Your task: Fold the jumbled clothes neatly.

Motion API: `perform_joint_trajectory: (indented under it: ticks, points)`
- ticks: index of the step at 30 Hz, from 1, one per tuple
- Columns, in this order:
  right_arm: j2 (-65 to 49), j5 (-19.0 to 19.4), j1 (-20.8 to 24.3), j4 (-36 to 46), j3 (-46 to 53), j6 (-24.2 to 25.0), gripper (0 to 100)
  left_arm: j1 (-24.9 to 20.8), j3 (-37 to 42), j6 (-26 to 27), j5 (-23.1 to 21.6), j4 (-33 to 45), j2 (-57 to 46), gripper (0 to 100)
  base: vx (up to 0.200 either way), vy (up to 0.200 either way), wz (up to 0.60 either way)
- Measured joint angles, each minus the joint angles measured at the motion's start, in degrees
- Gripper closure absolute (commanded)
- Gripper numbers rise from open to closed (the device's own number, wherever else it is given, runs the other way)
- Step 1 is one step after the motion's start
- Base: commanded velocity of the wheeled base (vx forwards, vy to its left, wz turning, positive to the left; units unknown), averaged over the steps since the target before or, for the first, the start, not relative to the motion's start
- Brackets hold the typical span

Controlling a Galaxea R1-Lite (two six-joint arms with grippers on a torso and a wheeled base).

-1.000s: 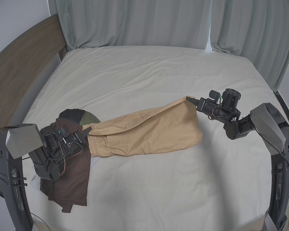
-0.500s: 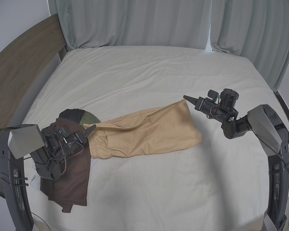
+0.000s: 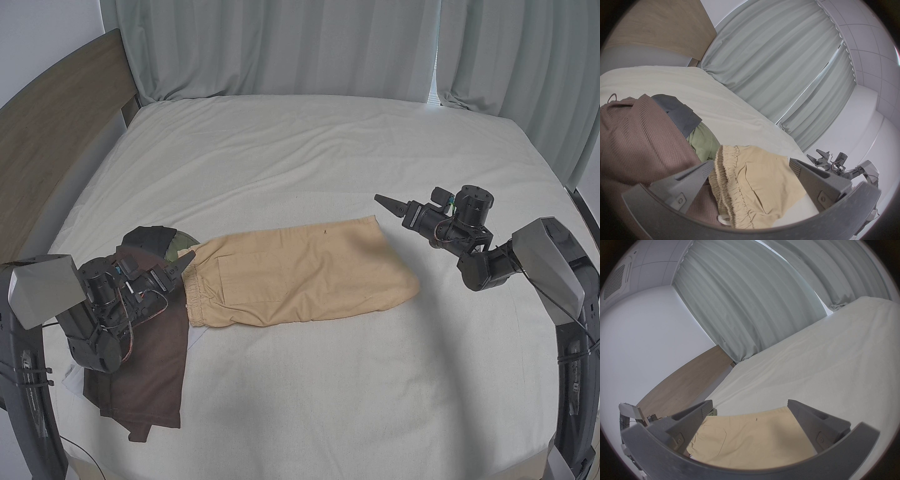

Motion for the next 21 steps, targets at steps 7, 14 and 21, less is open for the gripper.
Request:
perform_joint_trajectory:
  ticks: [7, 14, 21]
  points:
    - [-5.40, -0.24, 0.06, -2.30, 11.72, -0.85, 0, -0.26, 2.58, 0.11, -0.30, 0.00, -2.58, 0, 0.000, 0.000, 0.00]
    - [-11.91, -0.40, 0.27, -3.91, 24.23, -1.35, 0, -0.48, 6.83, 1.60, -3.50, -0.02, -6.29, 0, 0.000, 0.000, 0.00]
    - [-16.07, -0.41, 0.55, -4.39, 33.50, -2.19, 0, -0.48, 13.89, 9.09, -9.94, -0.02, -10.08, 0, 0.000, 0.000, 0.00]
